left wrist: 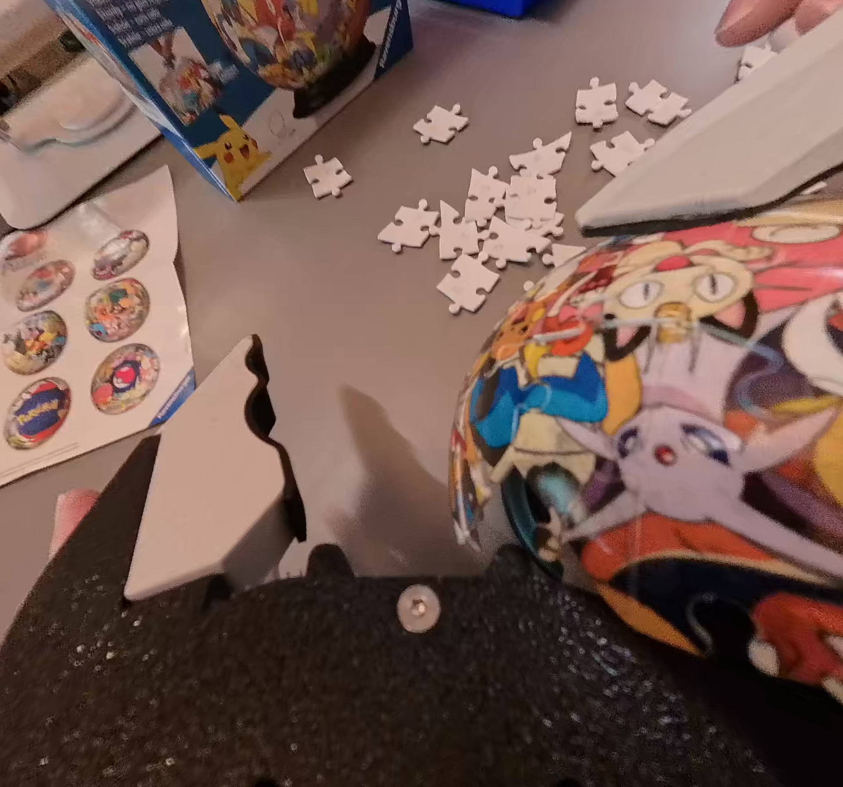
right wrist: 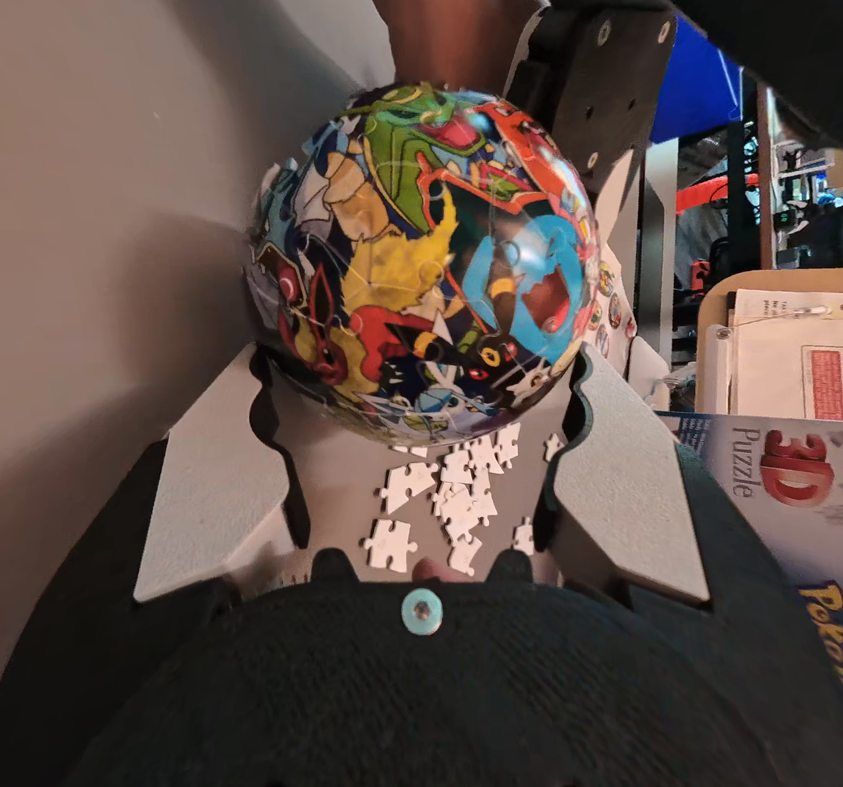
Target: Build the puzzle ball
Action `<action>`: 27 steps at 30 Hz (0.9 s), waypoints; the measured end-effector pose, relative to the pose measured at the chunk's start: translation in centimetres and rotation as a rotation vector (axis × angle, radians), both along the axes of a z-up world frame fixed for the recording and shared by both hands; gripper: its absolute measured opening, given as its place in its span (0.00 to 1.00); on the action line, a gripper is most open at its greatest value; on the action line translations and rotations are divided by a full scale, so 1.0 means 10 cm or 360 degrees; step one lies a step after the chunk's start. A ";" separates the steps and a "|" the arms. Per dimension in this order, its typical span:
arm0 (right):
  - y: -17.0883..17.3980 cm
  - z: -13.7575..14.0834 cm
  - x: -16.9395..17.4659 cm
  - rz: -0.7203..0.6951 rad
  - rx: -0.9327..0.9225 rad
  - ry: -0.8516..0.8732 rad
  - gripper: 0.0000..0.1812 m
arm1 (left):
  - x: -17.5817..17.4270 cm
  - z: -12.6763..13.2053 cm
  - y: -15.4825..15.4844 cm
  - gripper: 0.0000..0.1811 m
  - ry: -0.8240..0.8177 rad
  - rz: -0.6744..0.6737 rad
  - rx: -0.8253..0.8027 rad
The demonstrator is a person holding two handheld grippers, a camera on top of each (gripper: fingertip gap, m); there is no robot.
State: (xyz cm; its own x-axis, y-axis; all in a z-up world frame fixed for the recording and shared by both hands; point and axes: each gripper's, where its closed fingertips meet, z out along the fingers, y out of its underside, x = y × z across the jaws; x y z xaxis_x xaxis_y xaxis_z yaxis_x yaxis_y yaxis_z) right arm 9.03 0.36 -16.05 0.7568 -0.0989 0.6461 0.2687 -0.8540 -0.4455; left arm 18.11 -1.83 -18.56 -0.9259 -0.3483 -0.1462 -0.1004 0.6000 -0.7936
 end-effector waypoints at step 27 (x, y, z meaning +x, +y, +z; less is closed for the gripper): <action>-0.09 0.01 0.10 -0.0077 -0.0424 -0.0357 0.72 | -0.28 0.27 0.65 0.63 0.0254 -0.0082 -0.0184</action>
State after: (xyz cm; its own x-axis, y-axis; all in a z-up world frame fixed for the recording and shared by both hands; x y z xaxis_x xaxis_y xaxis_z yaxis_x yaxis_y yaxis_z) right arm 10.00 -0.52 -16.00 0.5917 0.0629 0.8037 0.2908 -0.9465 -0.1400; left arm 15.30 4.64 -15.83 -0.9513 -0.3055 0.0421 -0.2018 0.5133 -0.8341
